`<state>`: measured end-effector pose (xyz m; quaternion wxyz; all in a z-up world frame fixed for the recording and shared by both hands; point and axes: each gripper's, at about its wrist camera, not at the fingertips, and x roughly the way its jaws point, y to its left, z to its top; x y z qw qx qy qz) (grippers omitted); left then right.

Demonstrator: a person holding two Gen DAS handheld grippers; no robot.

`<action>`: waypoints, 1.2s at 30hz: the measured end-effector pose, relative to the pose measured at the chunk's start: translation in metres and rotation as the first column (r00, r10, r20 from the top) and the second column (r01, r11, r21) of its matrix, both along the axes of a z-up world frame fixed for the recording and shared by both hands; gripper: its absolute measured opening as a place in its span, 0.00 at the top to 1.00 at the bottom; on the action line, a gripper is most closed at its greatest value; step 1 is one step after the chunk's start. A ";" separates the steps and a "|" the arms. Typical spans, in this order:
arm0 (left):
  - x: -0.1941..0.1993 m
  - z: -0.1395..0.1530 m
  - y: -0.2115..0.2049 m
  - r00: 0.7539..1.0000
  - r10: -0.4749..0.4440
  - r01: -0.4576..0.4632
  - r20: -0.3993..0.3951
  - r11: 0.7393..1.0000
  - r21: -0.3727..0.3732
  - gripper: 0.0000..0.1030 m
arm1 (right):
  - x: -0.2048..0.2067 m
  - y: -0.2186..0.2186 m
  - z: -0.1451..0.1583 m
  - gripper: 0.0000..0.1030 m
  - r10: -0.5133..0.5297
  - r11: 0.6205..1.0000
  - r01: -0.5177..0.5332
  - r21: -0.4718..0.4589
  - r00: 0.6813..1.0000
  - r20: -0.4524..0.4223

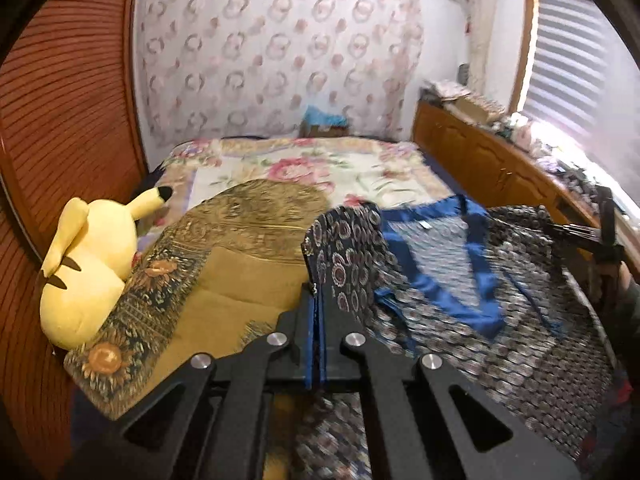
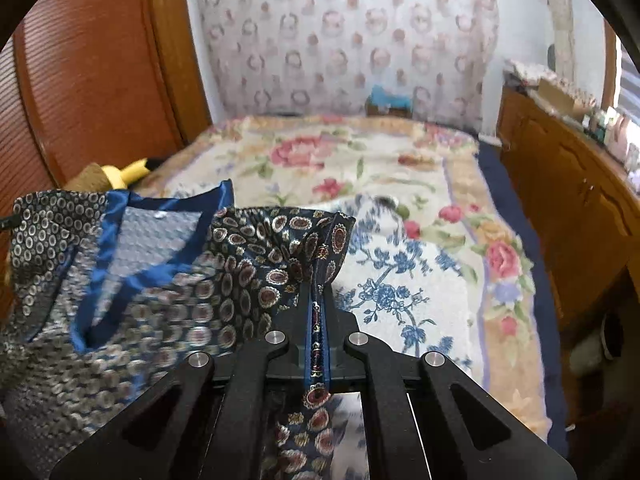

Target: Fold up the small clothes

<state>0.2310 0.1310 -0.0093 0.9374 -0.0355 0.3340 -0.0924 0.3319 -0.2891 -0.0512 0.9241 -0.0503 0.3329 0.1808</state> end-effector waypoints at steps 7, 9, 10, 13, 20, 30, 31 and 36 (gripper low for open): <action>-0.055 -0.005 0.007 1.000 -0.003 0.004 0.025 0.999 -0.032 1.00 | -0.061 -0.013 0.022 1.00 0.000 1.000 -0.001 0.032 0.999 0.039; -0.076 -0.007 0.008 0.999 -0.004 0.005 0.034 0.999 -0.035 1.00 | -0.084 -0.019 0.024 1.00 -0.003 0.999 0.001 0.040 0.999 0.044; -0.087 -0.009 0.009 0.999 -0.004 0.005 0.036 0.999 -0.037 1.00 | -0.093 -0.021 0.024 1.00 -0.002 0.999 0.001 0.042 0.999 0.043; -0.118 -0.019 0.009 0.999 -0.006 0.007 0.036 0.999 -0.034 1.00 | -0.129 -0.027 0.019 1.00 -0.002 0.999 0.000 0.039 0.999 0.036; -0.197 -0.053 0.024 0.999 0.040 -0.041 -0.009 0.994 -0.100 1.00 | -0.216 -0.048 -0.003 1.00 -0.006 0.999 0.007 0.053 1.000 -0.016; -0.250 -0.070 0.047 0.994 0.089 -0.095 -0.068 0.991 -0.094 1.00 | -0.296 -0.063 -0.024 1.00 -0.004 0.999 0.007 0.033 0.996 -0.088; -0.252 -0.071 0.049 0.994 0.090 -0.095 -0.066 0.992 -0.087 1.00 | -0.302 -0.063 -0.026 1.00 0.002 1.000 0.000 0.015 0.996 -0.091; -0.253 -0.063 0.050 0.993 0.102 -0.105 -0.062 0.994 -0.040 0.99 | -0.308 -0.064 -0.035 1.00 0.005 1.000 -0.007 -0.010 0.993 -0.119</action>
